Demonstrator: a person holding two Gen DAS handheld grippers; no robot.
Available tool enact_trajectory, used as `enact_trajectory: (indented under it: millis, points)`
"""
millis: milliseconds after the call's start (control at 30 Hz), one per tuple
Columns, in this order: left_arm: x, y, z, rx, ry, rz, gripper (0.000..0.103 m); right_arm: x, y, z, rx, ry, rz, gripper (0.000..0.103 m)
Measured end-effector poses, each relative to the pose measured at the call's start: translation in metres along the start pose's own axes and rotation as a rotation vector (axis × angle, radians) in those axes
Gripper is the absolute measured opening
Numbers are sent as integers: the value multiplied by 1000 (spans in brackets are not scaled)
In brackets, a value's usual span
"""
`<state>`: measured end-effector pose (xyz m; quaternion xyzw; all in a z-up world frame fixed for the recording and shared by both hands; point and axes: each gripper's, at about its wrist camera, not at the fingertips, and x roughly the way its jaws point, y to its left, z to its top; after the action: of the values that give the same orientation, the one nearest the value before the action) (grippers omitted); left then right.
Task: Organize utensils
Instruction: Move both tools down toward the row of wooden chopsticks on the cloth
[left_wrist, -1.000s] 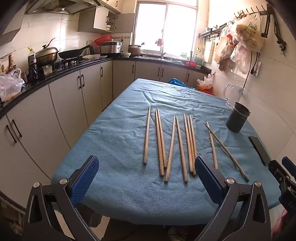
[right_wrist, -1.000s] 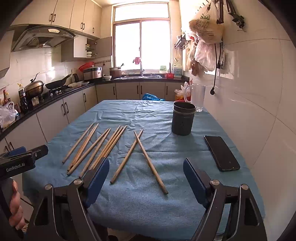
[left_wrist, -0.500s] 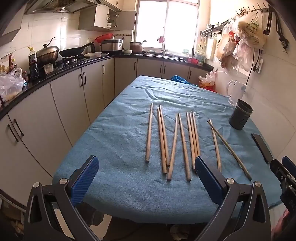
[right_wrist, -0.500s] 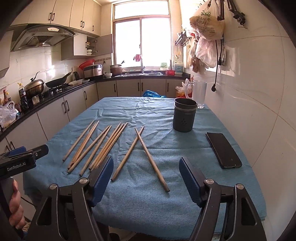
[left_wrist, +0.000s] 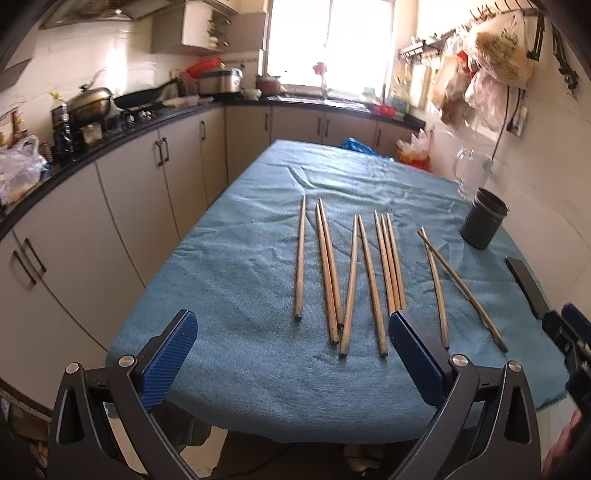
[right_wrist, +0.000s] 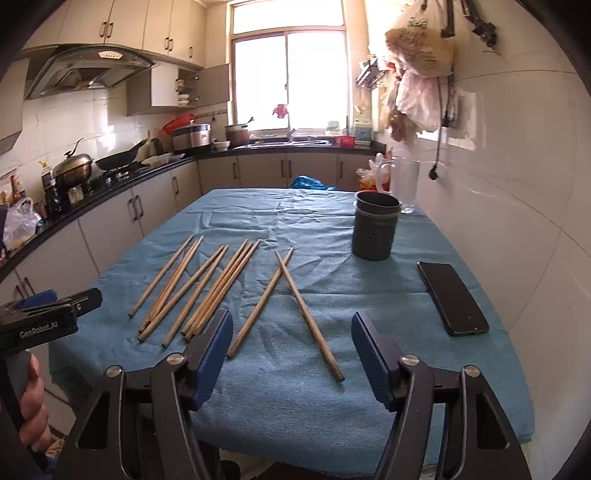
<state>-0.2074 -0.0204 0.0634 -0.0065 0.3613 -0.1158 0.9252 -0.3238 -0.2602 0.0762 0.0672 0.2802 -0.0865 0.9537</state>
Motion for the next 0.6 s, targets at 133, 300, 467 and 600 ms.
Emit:
enact_trajectory:
  millis: [133,300,467,600]
  points:
    - [11,16,13,-2,48,-37,103,9,-10,15,9,32,57,64]
    - [35,39,39,-46,140,-99,79,29,-22,35,36,48,134,55]
    - [74,53,73,-87,256,-195,65,57,-31,56,57,183,181,39]
    - [124,42,102,-57,350,-197,39,71,-33,71,54,203,161,39]
